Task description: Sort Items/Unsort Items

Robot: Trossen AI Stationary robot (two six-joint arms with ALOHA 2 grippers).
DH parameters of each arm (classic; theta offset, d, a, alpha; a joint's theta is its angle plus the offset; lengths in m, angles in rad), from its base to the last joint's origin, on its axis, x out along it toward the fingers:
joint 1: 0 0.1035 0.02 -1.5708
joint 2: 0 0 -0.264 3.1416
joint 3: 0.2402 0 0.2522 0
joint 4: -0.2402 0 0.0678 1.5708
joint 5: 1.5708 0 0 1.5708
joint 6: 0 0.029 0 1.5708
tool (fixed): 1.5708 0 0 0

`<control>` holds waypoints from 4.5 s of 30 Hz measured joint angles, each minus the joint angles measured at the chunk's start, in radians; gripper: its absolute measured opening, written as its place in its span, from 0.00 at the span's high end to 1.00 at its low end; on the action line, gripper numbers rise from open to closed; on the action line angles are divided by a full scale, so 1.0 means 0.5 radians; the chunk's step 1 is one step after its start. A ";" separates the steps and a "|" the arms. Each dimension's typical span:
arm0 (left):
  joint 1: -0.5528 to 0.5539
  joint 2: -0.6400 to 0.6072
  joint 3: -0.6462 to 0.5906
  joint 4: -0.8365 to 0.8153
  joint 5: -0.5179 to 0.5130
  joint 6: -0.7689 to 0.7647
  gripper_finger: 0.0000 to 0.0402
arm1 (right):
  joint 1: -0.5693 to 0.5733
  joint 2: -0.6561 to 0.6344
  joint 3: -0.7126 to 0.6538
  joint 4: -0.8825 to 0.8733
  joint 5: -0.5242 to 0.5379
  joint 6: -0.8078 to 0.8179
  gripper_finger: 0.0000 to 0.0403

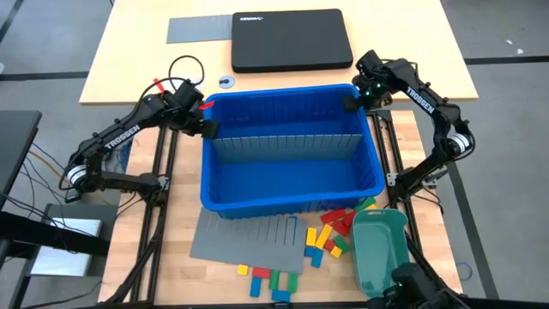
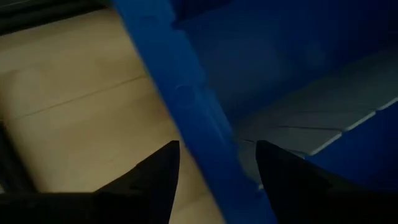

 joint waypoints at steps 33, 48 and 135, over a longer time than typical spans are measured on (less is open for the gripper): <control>0.019 0.001 0.115 0.221 -0.018 -0.118 0.60 | -0.045 0.083 0.443 0.740 0.039 0.333 0.59; 0.013 0.043 0.099 0.123 -0.001 -0.284 0.60 | -0.056 0.848 1.105 1.165 0.050 0.151 0.59; 0.676 0.797 0.695 0.985 0.604 1.015 0.99 | 1.805 0.323 0.890 -0.638 -0.386 0.505 1.00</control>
